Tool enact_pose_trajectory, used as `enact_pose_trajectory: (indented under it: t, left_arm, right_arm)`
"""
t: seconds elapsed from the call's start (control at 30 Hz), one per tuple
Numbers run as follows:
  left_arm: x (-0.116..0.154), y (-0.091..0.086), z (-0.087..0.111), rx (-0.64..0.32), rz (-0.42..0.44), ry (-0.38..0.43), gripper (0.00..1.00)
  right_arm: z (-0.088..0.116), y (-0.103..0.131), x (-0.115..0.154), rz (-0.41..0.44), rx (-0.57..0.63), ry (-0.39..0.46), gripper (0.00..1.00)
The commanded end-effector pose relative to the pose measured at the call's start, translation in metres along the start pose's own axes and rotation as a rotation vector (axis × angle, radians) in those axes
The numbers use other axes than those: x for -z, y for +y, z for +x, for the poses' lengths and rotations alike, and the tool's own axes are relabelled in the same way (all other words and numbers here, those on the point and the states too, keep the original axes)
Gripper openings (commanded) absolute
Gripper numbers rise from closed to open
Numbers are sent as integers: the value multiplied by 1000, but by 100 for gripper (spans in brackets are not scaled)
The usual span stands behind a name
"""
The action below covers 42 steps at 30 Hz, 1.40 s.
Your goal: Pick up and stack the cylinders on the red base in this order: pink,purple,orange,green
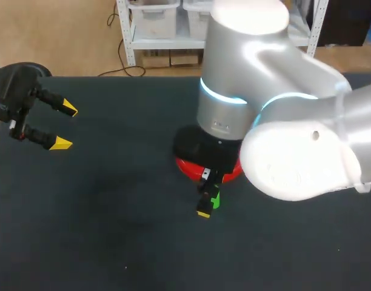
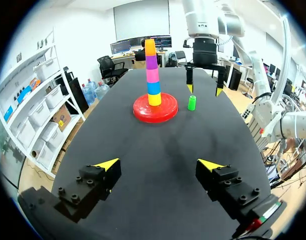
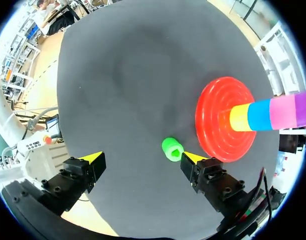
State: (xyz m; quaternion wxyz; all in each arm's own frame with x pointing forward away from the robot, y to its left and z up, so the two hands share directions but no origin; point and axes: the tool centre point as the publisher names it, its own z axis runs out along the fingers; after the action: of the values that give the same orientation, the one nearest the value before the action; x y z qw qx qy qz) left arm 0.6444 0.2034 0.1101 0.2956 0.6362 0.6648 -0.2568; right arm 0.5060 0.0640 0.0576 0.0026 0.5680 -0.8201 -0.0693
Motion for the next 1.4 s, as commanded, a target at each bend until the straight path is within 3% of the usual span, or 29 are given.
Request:
enact_pose_trajectory:
  t: [0.03,0.43,0.73,1.4]
  left_arm:
    - [0,-1,1,-2,-4,-2,100]
    - [0,-1,1,-2,-4,-2,100]
    - [0,-1,1,-2,-4,-2,100]
    - [0,-1,1,-2,-4,-2,100]
  right_arm:
    - [3,-4,1,23,6,18,100]
    - [0,-29,-7,25,31,72,100]
    - [3,-27,-22,7,28,82,100]
    - [0,-23,-31,6,40,88,100]
